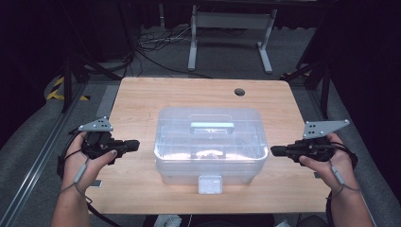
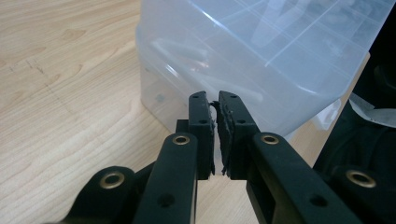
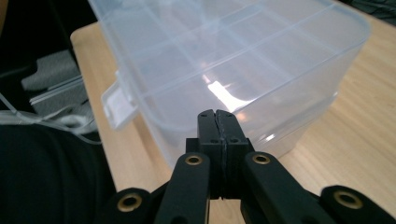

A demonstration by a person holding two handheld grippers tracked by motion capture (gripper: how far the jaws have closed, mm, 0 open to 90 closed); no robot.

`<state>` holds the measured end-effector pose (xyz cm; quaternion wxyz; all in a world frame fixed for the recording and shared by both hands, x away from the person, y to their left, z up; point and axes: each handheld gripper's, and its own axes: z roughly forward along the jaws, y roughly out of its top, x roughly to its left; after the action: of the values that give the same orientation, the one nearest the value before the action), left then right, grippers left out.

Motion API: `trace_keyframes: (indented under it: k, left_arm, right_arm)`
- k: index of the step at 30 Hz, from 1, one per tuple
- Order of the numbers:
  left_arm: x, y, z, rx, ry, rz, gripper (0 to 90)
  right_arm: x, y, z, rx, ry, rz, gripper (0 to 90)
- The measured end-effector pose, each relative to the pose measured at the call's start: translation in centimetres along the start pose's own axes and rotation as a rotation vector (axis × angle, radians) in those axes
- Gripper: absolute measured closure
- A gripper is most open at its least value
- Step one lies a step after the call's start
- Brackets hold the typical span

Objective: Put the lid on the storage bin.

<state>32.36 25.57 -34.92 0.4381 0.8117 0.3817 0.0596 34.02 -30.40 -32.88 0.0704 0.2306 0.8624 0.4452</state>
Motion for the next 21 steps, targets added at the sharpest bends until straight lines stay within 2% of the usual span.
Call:
trace_keyframes:
  k: [3,10,12,13,15,18,21]
  left_arm:
    - [0.0,-0.3,-0.2,-0.001,0.010,-0.005,83.7]
    - [0.3,-1.0,-0.7,-0.010,0.035,-0.029,82.7]
    - [0.3,-1.0,-0.7,-0.010,0.037,-0.032,82.5]
    - [0.4,-1.0,-0.7,-0.008,0.039,-0.033,82.2]
    - [0.6,-1.0,-0.5,-0.010,0.042,-0.038,82.0]
    - [0.8,-0.9,-0.2,0.000,0.061,-0.042,81.8]
    - [1.1,-0.8,0.1,0.010,0.073,-0.045,81.0]
  right_arm:
    - [-0.8,0.2,0.0,-0.037,-0.045,0.022,90.0]
    - [-2.7,-0.1,-0.3,-0.068,-0.149,0.073,90.0]
    - [-3.0,-0.2,-0.3,-0.069,-0.158,0.085,90.0]
    - [-3.5,-0.4,-0.3,-0.071,-0.196,0.101,90.0]
    - [-3.8,-0.6,-0.3,-0.067,-0.207,0.108,90.0]
    - [-4.8,-1.2,-0.4,-0.074,-0.234,0.149,89.6]
    - [-6.1,-2.2,-0.3,-0.058,-0.297,0.189,87.6]
